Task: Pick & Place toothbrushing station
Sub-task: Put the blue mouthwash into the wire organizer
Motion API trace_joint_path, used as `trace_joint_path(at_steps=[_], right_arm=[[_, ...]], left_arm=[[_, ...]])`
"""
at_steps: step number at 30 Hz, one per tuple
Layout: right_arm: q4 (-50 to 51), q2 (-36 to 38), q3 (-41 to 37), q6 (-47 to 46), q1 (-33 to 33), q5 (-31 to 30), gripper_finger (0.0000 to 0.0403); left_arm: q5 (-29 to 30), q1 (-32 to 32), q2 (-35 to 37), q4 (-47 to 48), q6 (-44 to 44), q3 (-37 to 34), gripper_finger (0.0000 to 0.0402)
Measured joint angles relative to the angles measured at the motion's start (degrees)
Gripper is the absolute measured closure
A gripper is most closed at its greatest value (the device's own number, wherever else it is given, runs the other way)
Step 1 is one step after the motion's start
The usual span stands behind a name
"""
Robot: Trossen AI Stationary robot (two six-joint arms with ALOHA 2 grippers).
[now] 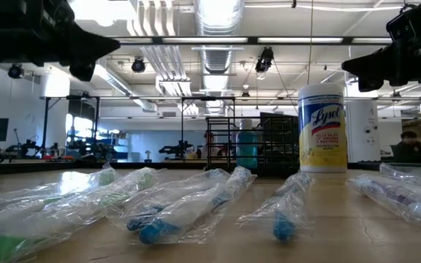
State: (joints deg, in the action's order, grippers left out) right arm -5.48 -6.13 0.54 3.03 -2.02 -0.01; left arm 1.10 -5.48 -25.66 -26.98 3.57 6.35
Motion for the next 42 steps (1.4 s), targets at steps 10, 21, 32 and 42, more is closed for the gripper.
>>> trace_joint_path(at_steps=[10, 21, 32, 42], right_arm=[[0.4, 0.0, 0.0, -4.3, 0.0, 0.3, 0.0394], [4.8, -1.2, 5.0, -8.7, 0.0, 7.0, 0.0394], [29.4, -16.7, 31.9, -6.9, 0.0, 4.5, 0.0394], [53.3, -32.2, 53.5, -12.9, 0.8, 4.4, 0.0394]], left_arm=[[1.1, 0.0, 1.2, -3.1, 1.5, -5.3, 0.0398], [2.5, 0.0, 1.2, -3.1, 4.4, -5.8, 0.0388], [4.0, 0.0, 1.2, -3.0, 4.0, -5.9, 0.0391], [5.5, 0.0, 1.2, -3.0, 5.9, -5.6, 0.0391]])
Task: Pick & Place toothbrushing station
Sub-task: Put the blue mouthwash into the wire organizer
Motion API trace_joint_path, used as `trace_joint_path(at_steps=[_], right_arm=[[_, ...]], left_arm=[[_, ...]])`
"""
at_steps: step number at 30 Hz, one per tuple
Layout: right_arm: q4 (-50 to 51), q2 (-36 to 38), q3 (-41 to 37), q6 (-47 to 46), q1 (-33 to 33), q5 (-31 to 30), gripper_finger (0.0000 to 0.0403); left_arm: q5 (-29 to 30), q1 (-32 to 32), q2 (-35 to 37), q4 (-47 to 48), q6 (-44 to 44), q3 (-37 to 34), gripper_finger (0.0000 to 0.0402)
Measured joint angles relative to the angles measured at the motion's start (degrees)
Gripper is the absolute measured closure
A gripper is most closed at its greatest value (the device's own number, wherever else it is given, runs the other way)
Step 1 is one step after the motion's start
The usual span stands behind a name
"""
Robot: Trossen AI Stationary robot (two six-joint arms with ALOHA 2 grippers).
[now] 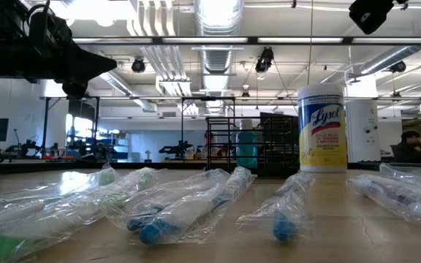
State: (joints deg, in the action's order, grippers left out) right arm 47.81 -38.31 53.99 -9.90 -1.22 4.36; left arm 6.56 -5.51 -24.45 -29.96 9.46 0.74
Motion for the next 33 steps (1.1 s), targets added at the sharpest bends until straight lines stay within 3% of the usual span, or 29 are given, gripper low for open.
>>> trace_joint_path(at_steps=[6, 15, 21, 27, 33], right_arm=[[6.3, -4.6, 5.7, -6.0, 7.4, 0.0, 0.0394], [7.0, -14.2, 9.4, -17.7, 27.7, -3.0, 0.0394], [7.4, -25.8, 14.5, -29.4, 39.3, -9.0, 0.0394], [12.6, -38.8, 24.1, -46.8, 45.3, -14.7, 0.0394], [22.7, -52.8, 36.4, -61.2, 48.6, -12.9, 0.0388]], left_arm=[[0.0, 0.0, 0.0, 0.0, 1.7, -0.1, 0.0397], [0.0, 0.0, 0.0, 7.6, 6.7, -0.1, 0.0385], [0.0, 0.0, 0.0, 9.6, 6.8, -0.1, 0.0395], [-0.6, 0.0, 0.0, 9.5, 6.8, -0.1, 0.0386], [-3.7, 0.0, 0.0, 9.5, 6.9, -0.1, 0.0383]])
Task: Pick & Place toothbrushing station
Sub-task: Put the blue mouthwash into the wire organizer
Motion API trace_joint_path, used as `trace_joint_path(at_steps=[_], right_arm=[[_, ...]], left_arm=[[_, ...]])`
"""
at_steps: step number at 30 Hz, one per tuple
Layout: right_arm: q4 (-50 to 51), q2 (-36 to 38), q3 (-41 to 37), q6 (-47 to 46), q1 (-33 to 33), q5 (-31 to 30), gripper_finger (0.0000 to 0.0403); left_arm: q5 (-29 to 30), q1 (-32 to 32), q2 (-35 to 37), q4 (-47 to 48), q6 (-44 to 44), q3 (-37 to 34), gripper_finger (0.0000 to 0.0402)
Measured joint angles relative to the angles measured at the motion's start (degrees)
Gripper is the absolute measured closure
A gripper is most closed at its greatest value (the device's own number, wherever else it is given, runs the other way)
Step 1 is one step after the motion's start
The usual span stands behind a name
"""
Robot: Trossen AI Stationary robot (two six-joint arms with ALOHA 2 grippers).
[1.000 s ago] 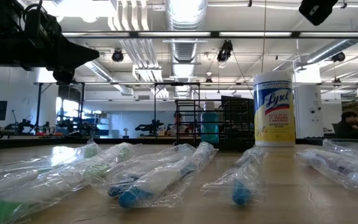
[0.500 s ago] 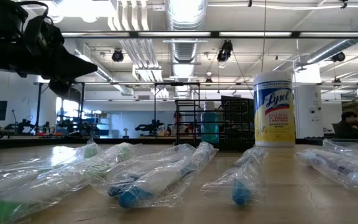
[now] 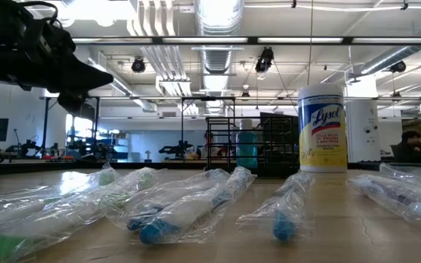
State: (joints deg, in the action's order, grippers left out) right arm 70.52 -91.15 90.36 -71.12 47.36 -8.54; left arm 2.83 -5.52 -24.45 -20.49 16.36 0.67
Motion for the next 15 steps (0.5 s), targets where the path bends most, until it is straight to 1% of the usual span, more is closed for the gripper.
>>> trace_joint_path(at_steps=[4, 6, 11, 15], right_arm=[[5.2, -8.3, 7.9, -7.6, 1.1, 6.0, 0.036], [6.2, -11.8, 11.5, -9.3, 1.2, 8.2, 0.0339], [8.4, -19.1, 19.8, -10.5, 1.1, 8.8, 0.0278], [12.7, -24.2, 25.4, -13.4, 1.2, 9.1, 0.0236]], left_arm=[[-1.1, 0.0, 0.0, 0.0, 0.2, 0.0, 0.0389], [-2.2, 0.0, 0.0, 0.0, 0.3, 0.0, 0.0392], [-3.9, 0.0, 0.0, 0.1, 0.2, 0.0, 0.0392], [-4.8, 0.0, 0.0, 0.1, 0.0, 0.0, 0.0385]])
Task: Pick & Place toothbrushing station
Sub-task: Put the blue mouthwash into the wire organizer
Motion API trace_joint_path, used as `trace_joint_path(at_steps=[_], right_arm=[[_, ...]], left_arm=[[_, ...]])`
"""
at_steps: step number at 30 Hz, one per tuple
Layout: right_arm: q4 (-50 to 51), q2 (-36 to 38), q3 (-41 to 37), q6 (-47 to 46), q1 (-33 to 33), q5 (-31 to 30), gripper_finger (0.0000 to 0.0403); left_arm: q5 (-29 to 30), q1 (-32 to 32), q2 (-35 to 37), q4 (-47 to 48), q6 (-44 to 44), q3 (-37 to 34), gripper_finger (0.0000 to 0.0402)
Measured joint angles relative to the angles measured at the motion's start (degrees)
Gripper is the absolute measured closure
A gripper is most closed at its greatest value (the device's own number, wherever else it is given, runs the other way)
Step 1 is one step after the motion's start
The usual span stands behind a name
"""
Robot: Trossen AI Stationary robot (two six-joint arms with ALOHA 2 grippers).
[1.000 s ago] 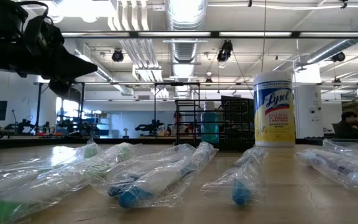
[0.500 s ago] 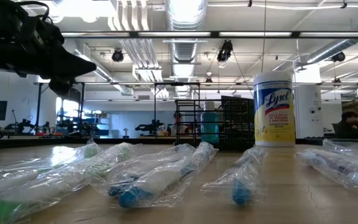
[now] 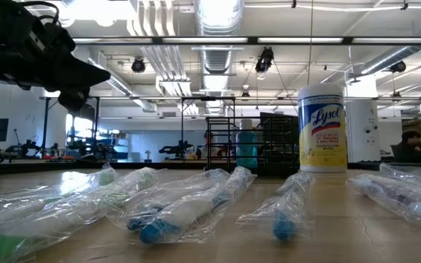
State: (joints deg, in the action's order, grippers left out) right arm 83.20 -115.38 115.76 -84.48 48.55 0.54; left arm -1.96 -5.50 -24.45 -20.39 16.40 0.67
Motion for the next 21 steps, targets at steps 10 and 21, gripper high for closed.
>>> trace_joint_path(at_steps=[10, 21], right_arm=[[5.8, -5.3, 3.4, -8.7, 2.6, 2.5, 0.0202], [5.9, -5.6, -0.5, -11.6, 4.2, 0.8, 0.0202]], left_arm=[[-2.1, 0.0, 0.0, 0.1, -0.9, 0.0, 0.0392], [-3.6, 0.0, 0.0, 0.1, -0.2, 0.0, 0.0385]])
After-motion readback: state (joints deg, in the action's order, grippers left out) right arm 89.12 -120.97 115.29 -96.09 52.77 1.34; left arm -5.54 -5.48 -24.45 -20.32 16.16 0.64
